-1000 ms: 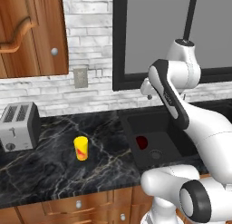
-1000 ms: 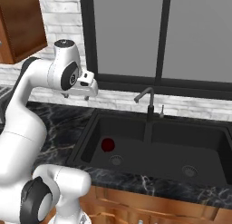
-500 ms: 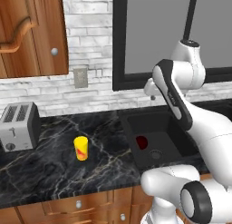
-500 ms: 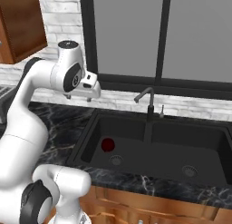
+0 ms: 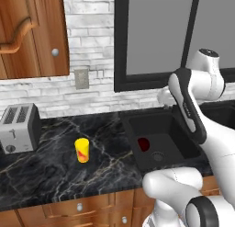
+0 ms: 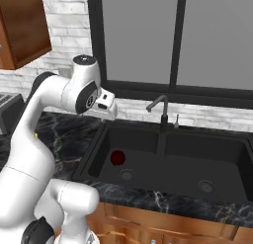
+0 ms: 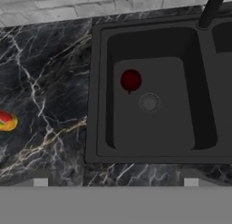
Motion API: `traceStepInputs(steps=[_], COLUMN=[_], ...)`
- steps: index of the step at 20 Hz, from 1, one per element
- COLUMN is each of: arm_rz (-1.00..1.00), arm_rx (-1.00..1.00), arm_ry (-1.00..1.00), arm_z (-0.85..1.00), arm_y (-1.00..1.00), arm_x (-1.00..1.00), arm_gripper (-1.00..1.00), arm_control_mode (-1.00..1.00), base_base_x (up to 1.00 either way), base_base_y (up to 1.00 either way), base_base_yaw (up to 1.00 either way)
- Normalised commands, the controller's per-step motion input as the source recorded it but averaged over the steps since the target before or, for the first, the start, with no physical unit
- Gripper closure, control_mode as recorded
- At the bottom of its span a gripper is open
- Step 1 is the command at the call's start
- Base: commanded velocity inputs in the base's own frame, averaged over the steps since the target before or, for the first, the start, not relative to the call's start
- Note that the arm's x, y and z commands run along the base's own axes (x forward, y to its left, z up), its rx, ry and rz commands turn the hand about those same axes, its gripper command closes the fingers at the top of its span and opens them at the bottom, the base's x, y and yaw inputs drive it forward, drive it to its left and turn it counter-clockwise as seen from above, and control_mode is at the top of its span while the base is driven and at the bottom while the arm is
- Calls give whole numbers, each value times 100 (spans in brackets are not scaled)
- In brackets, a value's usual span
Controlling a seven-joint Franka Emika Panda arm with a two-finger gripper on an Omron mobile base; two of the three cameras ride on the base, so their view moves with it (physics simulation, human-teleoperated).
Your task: Move any existing items from the left basin to the right basin for drying. Then move the cup from the counter to the left basin of the sink for washing.
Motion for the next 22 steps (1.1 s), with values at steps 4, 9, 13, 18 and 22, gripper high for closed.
traceStepInputs(steps=[4,9,13,18,22], arm_rz=[-1,0,0,0,0], arm_rx=[-1,-1,-1,-3,-6], arm_ry=[0,0,0,0,0], arm_z=[-38,-39,-33,-31,-38], arm_y=[-1,0,0,0,0], arm_x=[-16,-5,0,3,12], arm_gripper=[-100,-100,-100,-100,-100], arm_control_mode=[-100,-100,-100,-100,-100], base_base_x=[0,0,0,0,0], base_base_y=[0,0,0,0,0], base_base_yaw=[0,0,0,0,0])
